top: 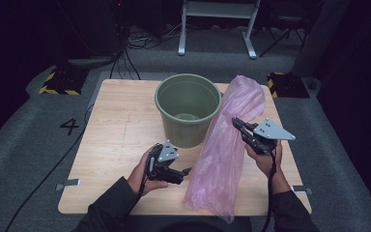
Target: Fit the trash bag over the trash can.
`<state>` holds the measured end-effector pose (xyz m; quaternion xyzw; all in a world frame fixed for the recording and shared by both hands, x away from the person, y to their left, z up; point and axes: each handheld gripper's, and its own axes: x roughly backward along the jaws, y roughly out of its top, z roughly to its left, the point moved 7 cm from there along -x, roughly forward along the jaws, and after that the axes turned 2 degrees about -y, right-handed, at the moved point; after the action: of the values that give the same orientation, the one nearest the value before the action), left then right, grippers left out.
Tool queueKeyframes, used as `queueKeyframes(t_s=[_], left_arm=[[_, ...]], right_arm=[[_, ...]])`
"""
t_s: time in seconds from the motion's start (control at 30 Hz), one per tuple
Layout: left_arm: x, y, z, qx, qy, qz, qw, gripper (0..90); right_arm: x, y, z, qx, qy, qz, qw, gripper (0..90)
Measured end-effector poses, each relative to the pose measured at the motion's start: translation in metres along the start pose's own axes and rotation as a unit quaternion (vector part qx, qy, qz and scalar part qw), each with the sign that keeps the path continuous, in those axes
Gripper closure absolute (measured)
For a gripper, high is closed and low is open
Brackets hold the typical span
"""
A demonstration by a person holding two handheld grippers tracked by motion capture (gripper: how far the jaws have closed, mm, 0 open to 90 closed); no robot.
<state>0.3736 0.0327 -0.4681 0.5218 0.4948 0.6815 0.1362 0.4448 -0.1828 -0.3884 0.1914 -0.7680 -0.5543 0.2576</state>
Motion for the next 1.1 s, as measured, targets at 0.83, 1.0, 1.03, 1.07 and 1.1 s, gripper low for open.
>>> queueKeyframes(t_s=[0.83, 1.0, 1.03, 1.07, 1.1], left_arm=[[-0.027, 0.012, -0.014, -0.072, -0.021, -0.024, 0.9969, 79.3], [-0.011, 0.011, -0.011, -0.084, -0.005, -0.042, 0.9956, 87.8], [-0.007, 0.011, -0.010, -0.084, -0.001, -0.047, 0.9953, 88.4], [-0.003, 0.011, -0.010, -0.086, 0.006, -0.052, 0.9949, 89.4], [0.001, 0.010, -0.009, -0.086, 0.009, -0.056, 0.9946, 89.5]], right_arm=[[0.024, 0.055, 0.067, 0.092, 0.115, -0.073, 0.9864, 89.0], [0.025, 0.065, 0.082, 0.106, 0.137, -0.087, 0.9810, 89.0], [0.026, 0.067, 0.085, 0.109, 0.141, -0.090, 0.9798, 89.0], [0.026, 0.069, 0.087, 0.111, 0.146, -0.093, 0.9786, 89.0], [0.026, 0.072, 0.090, 0.114, 0.150, -0.094, 0.9777, 89.0]])
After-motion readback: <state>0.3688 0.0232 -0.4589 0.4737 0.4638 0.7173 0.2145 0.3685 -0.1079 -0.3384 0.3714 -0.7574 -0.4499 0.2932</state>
